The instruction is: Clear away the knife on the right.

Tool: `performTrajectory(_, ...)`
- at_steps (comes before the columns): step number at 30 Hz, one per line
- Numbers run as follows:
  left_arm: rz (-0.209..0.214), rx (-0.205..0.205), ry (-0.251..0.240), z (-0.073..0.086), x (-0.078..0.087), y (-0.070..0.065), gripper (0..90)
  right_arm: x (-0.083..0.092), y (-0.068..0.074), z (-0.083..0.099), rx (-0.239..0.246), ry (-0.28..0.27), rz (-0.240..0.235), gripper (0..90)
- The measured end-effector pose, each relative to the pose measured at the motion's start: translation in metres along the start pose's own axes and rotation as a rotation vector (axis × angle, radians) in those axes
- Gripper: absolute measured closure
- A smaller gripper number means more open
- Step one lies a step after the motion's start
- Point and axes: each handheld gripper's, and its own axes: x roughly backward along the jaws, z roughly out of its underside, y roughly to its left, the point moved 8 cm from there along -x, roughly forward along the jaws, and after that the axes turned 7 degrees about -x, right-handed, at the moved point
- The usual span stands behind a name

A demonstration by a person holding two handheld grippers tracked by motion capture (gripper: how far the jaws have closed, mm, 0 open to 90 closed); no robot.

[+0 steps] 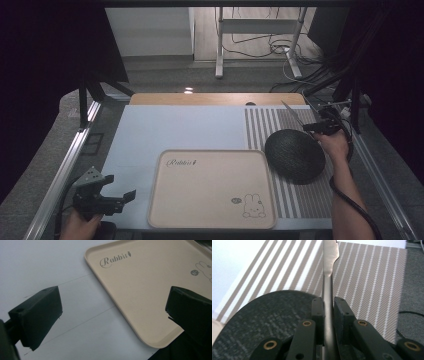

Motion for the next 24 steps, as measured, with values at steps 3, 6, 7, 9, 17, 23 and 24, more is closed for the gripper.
performTrajectory(3,0.001,0.001,-0.001,0.000,0.000,0.000,0.7,0.002,0.011,0.005,0.016,0.002,-0.018,79.6)
performTrajectory(6,0.002,0.000,-0.002,0.000,0.000,0.000,0.8,0.004,0.023,0.010,0.052,0.009,-0.032,79.6)
performTrajectory(7,0.003,0.002,-0.002,0.000,0.000,0.000,0.8,0.004,0.027,0.012,0.059,0.010,-0.037,79.7)
performTrajectory(9,0.005,0.006,-0.006,0.000,0.000,0.000,0.7,0.005,0.035,0.016,0.075,0.011,-0.050,79.6)
performTrajectory(17,0.009,0.005,-0.007,0.000,0.000,0.000,0.8,0.008,0.071,0.030,0.136,0.023,-0.099,79.6)
performTrajectory(23,0.013,0.009,-0.011,0.000,0.001,0.001,0.7,0.010,0.096,0.041,0.182,0.033,-0.133,79.6)
performTrajectory(24,0.013,0.009,-0.011,0.000,0.001,0.001,0.7,0.011,0.100,0.043,0.187,0.033,-0.141,79.6)
